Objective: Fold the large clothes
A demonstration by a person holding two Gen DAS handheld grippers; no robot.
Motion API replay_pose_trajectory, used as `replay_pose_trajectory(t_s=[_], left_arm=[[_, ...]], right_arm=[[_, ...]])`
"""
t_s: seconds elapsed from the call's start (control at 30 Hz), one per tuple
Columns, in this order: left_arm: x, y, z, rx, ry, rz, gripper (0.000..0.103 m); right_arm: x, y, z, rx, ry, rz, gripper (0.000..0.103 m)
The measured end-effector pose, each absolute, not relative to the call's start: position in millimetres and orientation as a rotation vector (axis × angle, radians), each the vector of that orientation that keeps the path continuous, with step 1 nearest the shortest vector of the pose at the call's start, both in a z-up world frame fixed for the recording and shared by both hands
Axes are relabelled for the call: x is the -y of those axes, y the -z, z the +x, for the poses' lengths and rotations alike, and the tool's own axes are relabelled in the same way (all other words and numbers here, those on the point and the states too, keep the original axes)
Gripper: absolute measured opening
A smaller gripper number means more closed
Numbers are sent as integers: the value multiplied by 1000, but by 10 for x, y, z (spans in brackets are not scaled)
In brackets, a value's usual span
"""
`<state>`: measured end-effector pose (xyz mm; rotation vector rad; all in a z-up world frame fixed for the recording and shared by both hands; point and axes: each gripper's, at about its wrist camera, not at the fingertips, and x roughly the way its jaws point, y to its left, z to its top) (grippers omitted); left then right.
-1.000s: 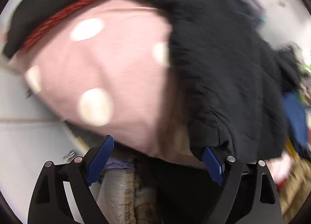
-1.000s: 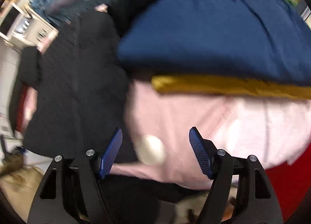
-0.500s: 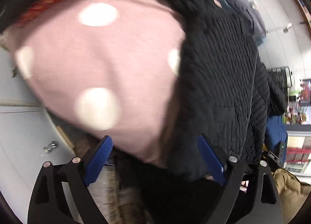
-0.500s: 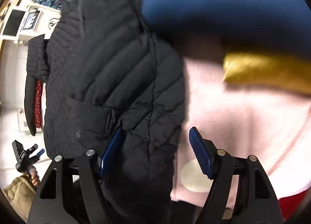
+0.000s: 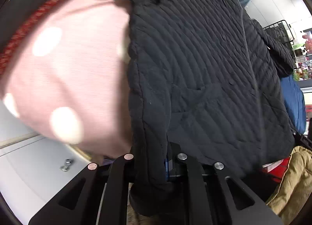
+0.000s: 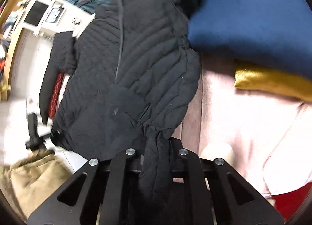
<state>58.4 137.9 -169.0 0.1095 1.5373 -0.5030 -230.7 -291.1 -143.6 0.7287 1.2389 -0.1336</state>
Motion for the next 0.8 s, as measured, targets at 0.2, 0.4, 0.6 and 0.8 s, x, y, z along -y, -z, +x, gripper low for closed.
replay_pose_trajectory(t_s=[0.2, 0.4, 0.6, 0.8], left_arm=[[-1521, 2385, 612, -1689, 355, 157, 26], [-1452, 2255, 646, -1613, 241, 250, 75], [-1657, 1680, 976, -1487, 163, 97, 77], [-1172, 1449, 1451, -1407, 205, 9, 77]], right_arm=[[2577, 2280, -2262, -1521, 147, 615, 19], [2876, 2192, -2302, -1558, 287, 588, 56], [3260, 1318, -2104, -1355, 374, 466, 59], [3453, 1077, -1314, -1249, 436, 264, 61]])
